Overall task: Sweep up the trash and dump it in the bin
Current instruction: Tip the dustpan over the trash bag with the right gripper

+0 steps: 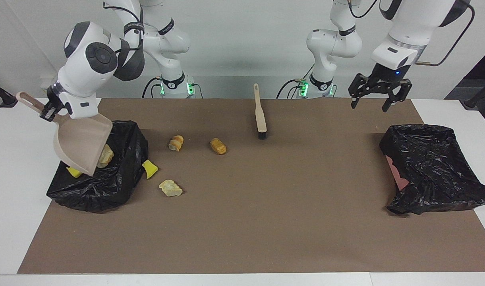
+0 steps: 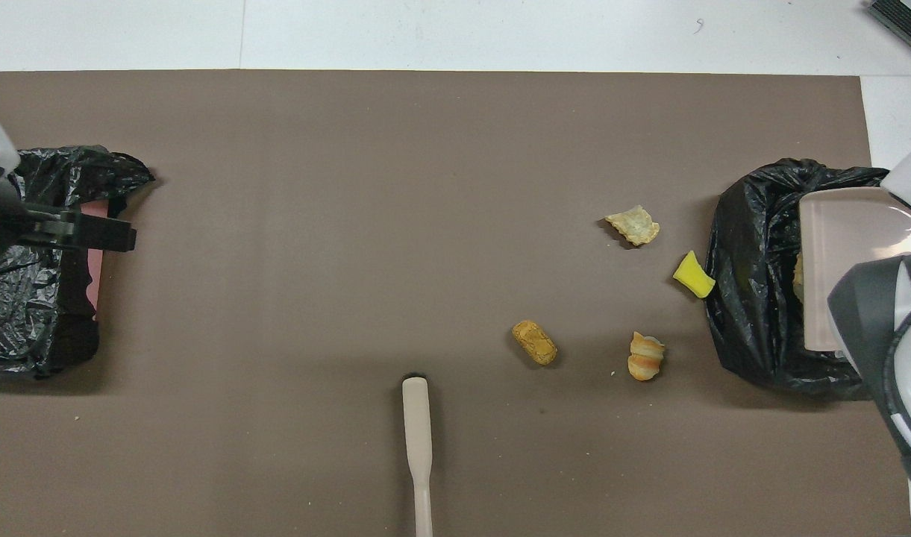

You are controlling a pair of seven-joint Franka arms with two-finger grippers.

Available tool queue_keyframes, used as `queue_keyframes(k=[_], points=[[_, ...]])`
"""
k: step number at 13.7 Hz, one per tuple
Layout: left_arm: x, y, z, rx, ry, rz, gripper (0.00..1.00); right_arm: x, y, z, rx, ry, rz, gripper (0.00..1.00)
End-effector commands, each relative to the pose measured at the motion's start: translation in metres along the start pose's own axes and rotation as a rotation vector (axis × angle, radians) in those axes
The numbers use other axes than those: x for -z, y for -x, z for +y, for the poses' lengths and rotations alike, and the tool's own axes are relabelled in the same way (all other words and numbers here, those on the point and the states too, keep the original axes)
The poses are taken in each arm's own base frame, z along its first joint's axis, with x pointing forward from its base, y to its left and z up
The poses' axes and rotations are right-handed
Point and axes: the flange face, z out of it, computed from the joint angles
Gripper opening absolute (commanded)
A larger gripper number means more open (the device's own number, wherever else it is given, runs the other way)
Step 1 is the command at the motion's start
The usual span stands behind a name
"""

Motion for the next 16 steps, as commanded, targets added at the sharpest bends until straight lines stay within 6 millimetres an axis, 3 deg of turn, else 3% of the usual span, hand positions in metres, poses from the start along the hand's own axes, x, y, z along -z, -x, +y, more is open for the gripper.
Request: queue_keyframes(k=[1,3,6,12,14,16], points=[[0.001,-0.014,-0.017,0.011,-0.003,-0.029,1.00,0.022,-0.020,0.002,-0.062,0.023,0.114,0.00],[-0.002,-0.011,-0.031,0.027,0.021,-0.053,1.00,0.029,-0.020,0.009,-0.086,0.041,0.154,0.00],[0.003,-0.007,-0.031,-0.006,0.019,-0.050,1.00,0.037,-0.017,0.007,-0.085,0.054,0.208,0.00],[0.008,0.004,-0.040,-0.055,0.027,-0.079,1.00,0.038,0.062,-0.006,-0.054,0.078,0.207,0.00],[0.007,0.004,-0.040,-0.055,0.027,-0.081,1.00,0.046,0.068,-0.007,-0.101,0.084,0.263,0.00],[0.008,0.006,-0.040,-0.054,0.028,-0.081,1.00,0.044,0.061,-0.007,-0.198,0.053,0.404,0.00]])
